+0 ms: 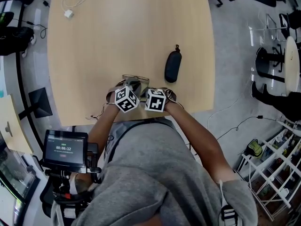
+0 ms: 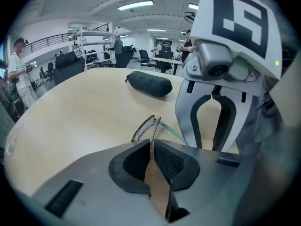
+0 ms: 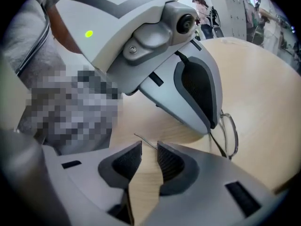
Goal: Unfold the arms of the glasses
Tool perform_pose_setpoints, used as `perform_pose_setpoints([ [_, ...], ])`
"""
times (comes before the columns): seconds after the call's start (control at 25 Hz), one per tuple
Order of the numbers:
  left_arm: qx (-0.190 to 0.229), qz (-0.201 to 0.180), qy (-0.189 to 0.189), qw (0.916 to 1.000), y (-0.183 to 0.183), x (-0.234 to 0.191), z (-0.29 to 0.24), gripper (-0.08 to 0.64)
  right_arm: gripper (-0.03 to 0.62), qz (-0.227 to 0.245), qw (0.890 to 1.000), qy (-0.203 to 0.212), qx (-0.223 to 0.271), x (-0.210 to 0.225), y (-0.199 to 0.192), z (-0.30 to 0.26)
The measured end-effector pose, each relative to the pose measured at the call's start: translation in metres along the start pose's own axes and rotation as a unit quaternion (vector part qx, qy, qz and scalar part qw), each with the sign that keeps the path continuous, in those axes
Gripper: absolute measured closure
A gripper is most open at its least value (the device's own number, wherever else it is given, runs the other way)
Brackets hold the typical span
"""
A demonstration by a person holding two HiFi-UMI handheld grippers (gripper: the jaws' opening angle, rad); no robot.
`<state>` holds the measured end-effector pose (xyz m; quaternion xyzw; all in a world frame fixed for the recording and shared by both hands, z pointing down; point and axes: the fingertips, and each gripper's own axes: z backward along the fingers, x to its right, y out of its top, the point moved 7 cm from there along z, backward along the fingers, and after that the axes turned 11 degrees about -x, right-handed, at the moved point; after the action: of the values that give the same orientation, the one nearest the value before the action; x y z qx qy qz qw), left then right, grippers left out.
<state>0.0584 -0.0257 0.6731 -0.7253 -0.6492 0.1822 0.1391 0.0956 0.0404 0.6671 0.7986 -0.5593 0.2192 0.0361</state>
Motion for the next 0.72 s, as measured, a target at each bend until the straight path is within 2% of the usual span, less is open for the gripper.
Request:
perform_pose_setpoints([
  [0.2, -0.001, -0.002, -0.009, 1.0000, -0.001, -0.006, 0.001, 0.552, 0.489, -0.016, 1.000, 0.006, 0.002, 0.003, -0.012, 0.005],
  [0.4, -0.022, -0.011, -0.045, 0.9987, -0.019, 0.001, -0.003, 0.552, 0.489, -0.037, 0.999, 0.007, 0.003, 0.004, -0.020, 0.002],
  [0.48, -0.028, -0.026, -0.051, 0.9980, -0.022, -0.009, -0.009, 0.552, 0.489, -0.043, 0.999, 0.021, 0.005, 0.013, -0.021, -0.004],
  [0.56, -0.015, -0.043, -0.052, 0.9976, -0.019, -0.003, -0.007, 0.552, 0.489, -0.043, 0.999, 0.026, 0.007, 0.011, -0.025, -0.009],
  [0.64, 0.016, -0.044, -0.039, 0.9982, -0.003, 0.005, 0.005, 0.552, 0.489, -0.028, 0.999, 0.027, 0.008, 0.004, -0.029, -0.009],
  [0.72, 0.023, -0.054, -0.022, 0.9980, 0.016, 0.001, 0.005, 0.552, 0.489, -0.017, 1.000, 0.024, 0.009, 0.008, -0.033, -0.003],
])
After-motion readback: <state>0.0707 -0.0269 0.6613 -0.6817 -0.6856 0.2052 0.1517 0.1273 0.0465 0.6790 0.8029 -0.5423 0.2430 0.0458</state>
